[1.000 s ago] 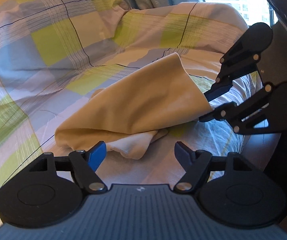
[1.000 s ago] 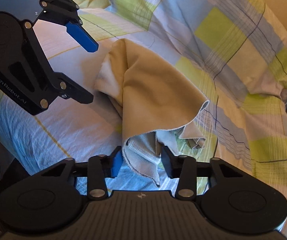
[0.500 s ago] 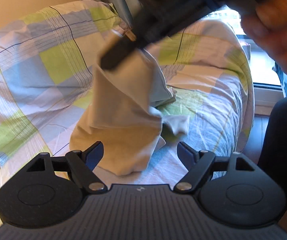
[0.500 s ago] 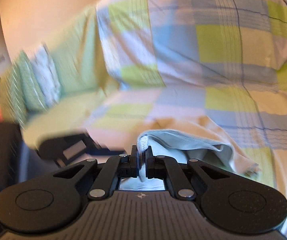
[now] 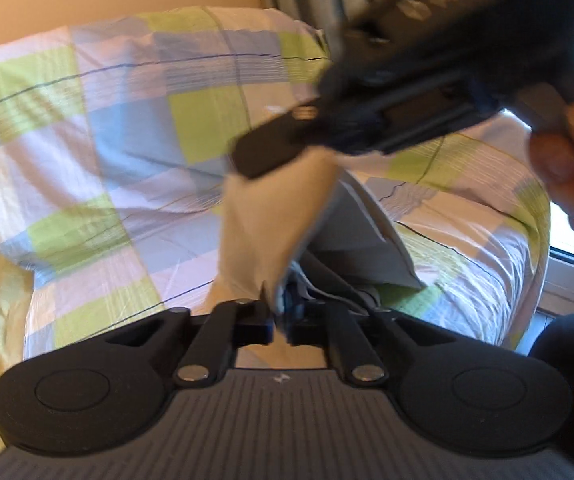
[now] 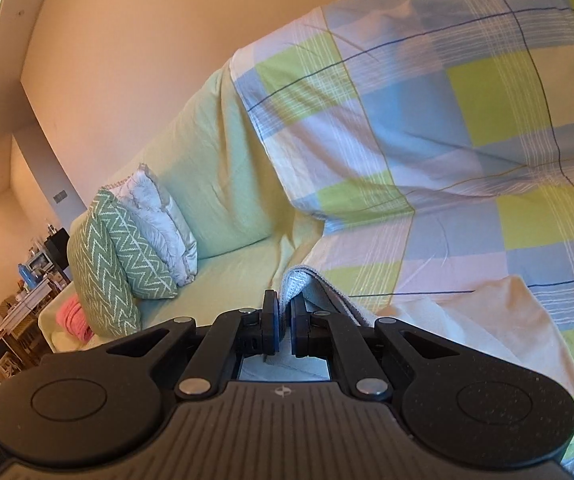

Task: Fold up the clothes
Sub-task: 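Lift the T-shirt with both grippers and shake it open in the air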

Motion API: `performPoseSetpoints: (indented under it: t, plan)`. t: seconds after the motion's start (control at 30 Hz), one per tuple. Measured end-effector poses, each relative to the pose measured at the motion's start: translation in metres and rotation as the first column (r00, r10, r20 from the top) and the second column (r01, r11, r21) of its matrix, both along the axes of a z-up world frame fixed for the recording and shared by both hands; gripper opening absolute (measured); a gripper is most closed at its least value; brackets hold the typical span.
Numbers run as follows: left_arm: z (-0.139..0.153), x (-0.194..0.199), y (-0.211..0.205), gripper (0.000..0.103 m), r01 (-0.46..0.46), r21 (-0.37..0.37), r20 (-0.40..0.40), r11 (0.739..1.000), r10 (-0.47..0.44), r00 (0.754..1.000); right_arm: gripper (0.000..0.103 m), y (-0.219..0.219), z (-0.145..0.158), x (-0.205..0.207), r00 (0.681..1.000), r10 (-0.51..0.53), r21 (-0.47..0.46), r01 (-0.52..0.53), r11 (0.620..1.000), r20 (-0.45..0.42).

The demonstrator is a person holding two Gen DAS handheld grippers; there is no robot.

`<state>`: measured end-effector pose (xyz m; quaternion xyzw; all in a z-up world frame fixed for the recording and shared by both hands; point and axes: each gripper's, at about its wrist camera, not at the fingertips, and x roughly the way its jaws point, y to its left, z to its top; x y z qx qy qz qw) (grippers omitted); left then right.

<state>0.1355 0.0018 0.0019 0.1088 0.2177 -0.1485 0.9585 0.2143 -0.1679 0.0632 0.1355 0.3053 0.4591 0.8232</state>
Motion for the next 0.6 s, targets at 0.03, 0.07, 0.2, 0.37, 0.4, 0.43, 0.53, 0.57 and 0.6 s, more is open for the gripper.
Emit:
performPoseSetpoints:
  t: [0.03,0.07,0.2,0.37,0.4,0.43,0.53,0.57,0.6]
  plan:
    - [0.001,0.002,0.006,0.001,-0.014,-0.011,-0.001,1.0,0.014,1.0,0.012,0.0,-0.003,-0.001,1.0,0.0,0.001,0.0,1.0,-0.012]
    - [0.003,0.004,0.013,0.001,-0.032,-0.02,-0.002,0.999,0.032,0.999,0.016,-0.003,-0.003,-0.001,1.0,-0.004,0.004,0.004,1.0,-0.017]
    - [0.008,0.016,0.039,0.001,-0.087,-0.018,-0.009,0.996,0.087,0.996,0.036,-0.035,-0.004,-0.006,0.997,-0.077,-0.015,0.077,0.997,0.014]
    - [0.011,0.032,0.069,0.001,-0.127,-0.044,-0.031,0.991,0.126,0.992,0.047,-0.073,-0.031,-0.011,0.979,-0.193,-0.185,0.202,0.962,0.067]
    - [0.012,0.033,0.074,0.001,-0.131,-0.056,-0.032,0.99,0.13,0.991,0.049,-0.076,-0.039,-0.012,0.976,-0.205,-0.228,0.217,0.949,0.076]
    - [0.013,0.035,0.078,0.001,-0.136,-0.068,-0.033,0.988,0.134,0.99,0.054,-0.075,-0.046,-0.014,0.975,-0.198,-0.274,0.218,0.937,0.097]
    - [0.015,0.042,0.084,0.001,-0.148,-0.081,-0.037,0.986,0.145,0.989,0.077,-0.06,-0.068,-0.027,0.977,-0.109,-0.414,0.177,0.893,0.183]
    - [0.015,0.045,0.085,0.001,-0.149,-0.082,-0.039,0.985,0.146,0.988,0.078,-0.052,-0.075,-0.033,0.971,-0.063,-0.461,0.165,0.872,0.228]
    - [0.015,0.047,0.086,0.001,-0.15,-0.083,-0.041,0.985,0.147,0.988,0.077,-0.041,-0.086,-0.038,0.96,-0.007,-0.523,0.158,0.838,0.28]
